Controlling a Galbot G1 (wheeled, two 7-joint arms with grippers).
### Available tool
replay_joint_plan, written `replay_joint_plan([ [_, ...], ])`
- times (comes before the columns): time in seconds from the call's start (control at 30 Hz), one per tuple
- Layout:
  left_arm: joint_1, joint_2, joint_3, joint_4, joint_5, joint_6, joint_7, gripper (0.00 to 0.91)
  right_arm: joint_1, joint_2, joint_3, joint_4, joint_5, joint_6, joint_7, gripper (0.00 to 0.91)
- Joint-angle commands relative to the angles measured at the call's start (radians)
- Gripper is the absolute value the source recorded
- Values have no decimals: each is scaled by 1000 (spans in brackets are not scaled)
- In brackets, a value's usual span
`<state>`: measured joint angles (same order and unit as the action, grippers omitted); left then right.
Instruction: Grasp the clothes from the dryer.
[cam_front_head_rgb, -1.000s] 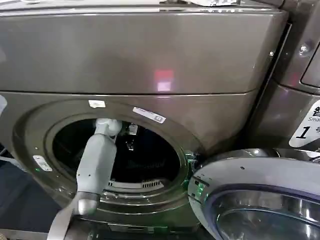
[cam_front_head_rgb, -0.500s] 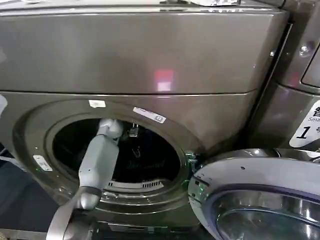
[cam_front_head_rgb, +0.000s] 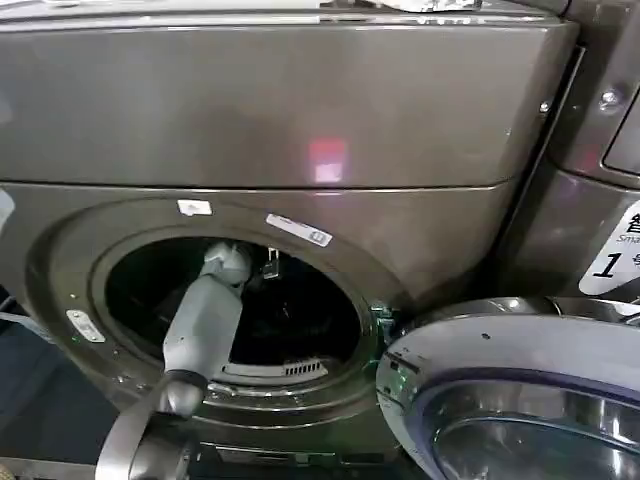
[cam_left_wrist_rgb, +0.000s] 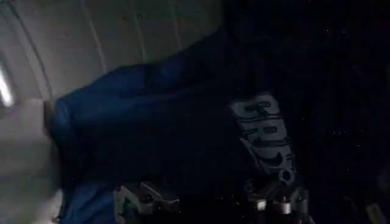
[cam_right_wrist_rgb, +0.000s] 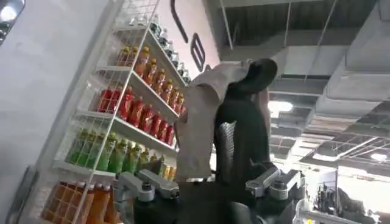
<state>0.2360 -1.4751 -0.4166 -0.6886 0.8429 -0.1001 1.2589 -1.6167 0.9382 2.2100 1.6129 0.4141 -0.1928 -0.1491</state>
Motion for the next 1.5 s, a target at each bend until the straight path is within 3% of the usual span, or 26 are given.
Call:
replay_joint_plan([
  [0.03, 9, -2, 1, 52, -34, 3, -5, 907, 1, 6, -4, 0, -1, 1, 0, 907],
  [0.1, 10, -1, 0, 49, -35, 4, 6, 865, 2, 6, -5, -1, -1, 2, 0, 907],
  [0.13, 12, -1, 0, 50, -36, 2, 11, 284, 3, 6, -5, -2, -1, 2, 0, 907],
  [0.17, 12, -2, -1, 52, -36, 2, 11, 114, 4, 5, -6, -2, -1, 2, 0, 907],
  [0.27, 17, -3, 0, 57, -26, 1, 19, 0, 4, 5, -7, -2, -1, 2, 0, 907],
  [0.97, 31, 11, -4, -14, -62, 5, 19, 0, -1, 6, 0, -1, 2, 3, -2, 907],
  [1.2, 35, 17, -4, -100, -135, 44, -36, 0, 6, 7, -5, 0, 7, 2, -8, 907],
  [1.33, 33, 15, 1, -158, -256, 73, -221, 0, 14, 10, -7, 9, 31, -11, -11, 907],
  [1.5, 55, -18, 4, -248, -402, 203, -742, 0, 20, 19, -4, 8, 53, -21, -12, 907],
])
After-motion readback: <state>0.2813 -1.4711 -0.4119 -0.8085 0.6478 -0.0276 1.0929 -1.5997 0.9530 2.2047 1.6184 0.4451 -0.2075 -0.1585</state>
